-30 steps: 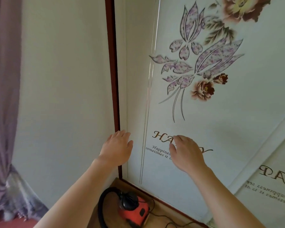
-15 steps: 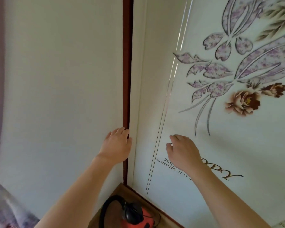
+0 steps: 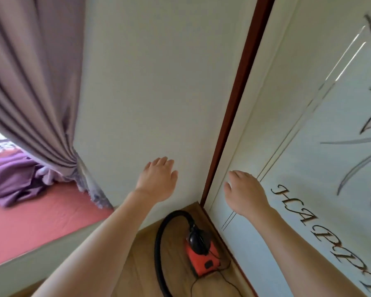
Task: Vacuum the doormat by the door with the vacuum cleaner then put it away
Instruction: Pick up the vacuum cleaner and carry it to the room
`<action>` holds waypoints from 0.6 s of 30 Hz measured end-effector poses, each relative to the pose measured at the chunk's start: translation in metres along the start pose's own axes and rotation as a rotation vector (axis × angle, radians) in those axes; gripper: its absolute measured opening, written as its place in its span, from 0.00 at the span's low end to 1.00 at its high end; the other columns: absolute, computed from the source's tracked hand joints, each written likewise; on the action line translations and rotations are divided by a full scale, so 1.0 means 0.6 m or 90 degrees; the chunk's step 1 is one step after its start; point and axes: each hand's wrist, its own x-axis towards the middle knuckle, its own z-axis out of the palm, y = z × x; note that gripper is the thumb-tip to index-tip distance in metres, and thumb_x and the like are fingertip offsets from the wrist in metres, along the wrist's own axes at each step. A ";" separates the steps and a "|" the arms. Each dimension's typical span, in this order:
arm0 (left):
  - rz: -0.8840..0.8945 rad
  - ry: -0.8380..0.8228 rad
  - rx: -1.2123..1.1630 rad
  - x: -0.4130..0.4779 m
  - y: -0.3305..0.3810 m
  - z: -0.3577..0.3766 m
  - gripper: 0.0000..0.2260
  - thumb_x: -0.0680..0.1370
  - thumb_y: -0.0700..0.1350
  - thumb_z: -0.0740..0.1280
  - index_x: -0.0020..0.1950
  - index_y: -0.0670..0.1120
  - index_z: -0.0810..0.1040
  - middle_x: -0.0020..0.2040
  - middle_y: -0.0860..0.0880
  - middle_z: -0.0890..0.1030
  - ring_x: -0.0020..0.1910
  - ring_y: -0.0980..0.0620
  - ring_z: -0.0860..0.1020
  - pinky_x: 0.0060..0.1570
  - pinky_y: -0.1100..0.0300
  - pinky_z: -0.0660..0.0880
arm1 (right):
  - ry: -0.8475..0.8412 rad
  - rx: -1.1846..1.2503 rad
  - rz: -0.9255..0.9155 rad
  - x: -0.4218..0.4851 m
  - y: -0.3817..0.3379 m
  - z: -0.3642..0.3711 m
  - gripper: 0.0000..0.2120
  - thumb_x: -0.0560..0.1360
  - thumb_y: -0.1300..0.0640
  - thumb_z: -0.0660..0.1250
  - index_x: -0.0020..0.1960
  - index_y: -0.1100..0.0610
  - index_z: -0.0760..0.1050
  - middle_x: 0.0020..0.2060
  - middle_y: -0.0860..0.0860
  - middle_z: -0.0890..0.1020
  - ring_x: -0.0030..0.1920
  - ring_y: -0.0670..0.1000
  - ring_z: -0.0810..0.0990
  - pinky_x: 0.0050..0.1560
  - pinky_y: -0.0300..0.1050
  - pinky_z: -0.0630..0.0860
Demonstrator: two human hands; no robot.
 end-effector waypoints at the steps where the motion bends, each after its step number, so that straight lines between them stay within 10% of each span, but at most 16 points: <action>1: -0.024 -0.008 0.002 -0.011 -0.001 0.015 0.24 0.87 0.53 0.51 0.81 0.46 0.61 0.81 0.46 0.64 0.80 0.47 0.60 0.79 0.50 0.56 | -0.012 0.007 -0.019 0.002 0.005 0.016 0.20 0.84 0.51 0.51 0.71 0.59 0.70 0.69 0.54 0.75 0.69 0.55 0.72 0.71 0.50 0.67; 18: -0.249 -0.093 -0.055 -0.102 0.023 0.330 0.23 0.87 0.52 0.52 0.80 0.46 0.64 0.81 0.46 0.65 0.81 0.45 0.60 0.79 0.49 0.55 | -0.196 0.018 -0.141 0.032 0.110 0.308 0.19 0.83 0.51 0.53 0.66 0.60 0.72 0.62 0.56 0.78 0.62 0.59 0.75 0.63 0.53 0.71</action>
